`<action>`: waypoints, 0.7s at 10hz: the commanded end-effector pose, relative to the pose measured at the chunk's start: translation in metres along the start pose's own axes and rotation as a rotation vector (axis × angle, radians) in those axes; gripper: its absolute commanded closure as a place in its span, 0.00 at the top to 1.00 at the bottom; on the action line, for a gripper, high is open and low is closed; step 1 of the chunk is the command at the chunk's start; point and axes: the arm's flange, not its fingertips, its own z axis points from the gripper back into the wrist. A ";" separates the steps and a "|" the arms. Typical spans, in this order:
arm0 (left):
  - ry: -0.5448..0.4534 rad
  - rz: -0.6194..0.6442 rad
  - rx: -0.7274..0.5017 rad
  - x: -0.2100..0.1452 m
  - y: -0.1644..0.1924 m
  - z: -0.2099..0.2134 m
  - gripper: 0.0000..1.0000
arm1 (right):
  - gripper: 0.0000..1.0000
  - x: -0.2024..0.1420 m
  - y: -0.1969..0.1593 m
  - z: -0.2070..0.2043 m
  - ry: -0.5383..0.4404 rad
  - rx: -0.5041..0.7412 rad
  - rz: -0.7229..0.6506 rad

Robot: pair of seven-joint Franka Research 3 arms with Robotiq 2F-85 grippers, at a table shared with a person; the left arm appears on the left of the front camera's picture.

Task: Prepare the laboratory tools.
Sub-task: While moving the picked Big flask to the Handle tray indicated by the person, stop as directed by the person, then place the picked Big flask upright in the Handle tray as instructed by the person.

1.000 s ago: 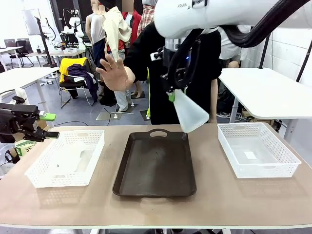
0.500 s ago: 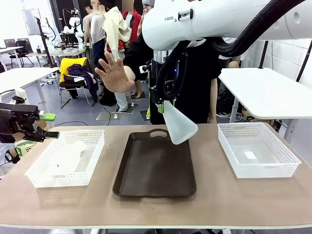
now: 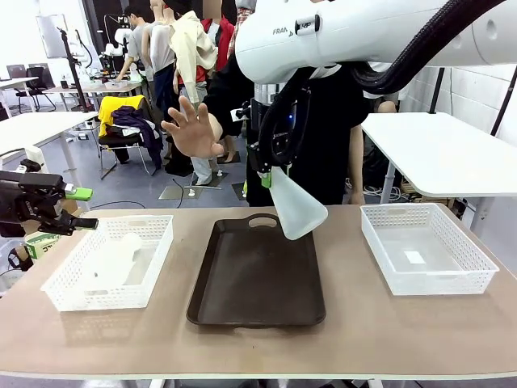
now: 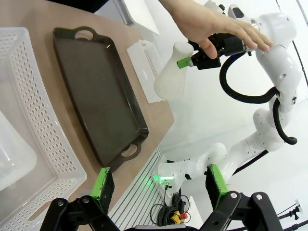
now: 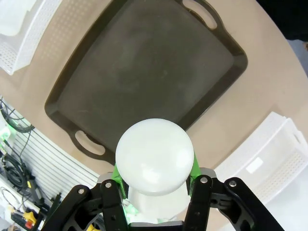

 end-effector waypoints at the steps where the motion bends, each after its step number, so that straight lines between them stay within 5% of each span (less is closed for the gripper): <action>1: -0.012 -0.008 -0.019 0.000 0.000 0.001 1.00 | 0.00 0.000 0.000 0.002 -0.002 -0.005 0.003; 7: -0.012 -0.008 -0.019 0.000 0.000 0.001 1.00 | 0.00 0.000 0.000 0.002 -0.002 -0.005 0.003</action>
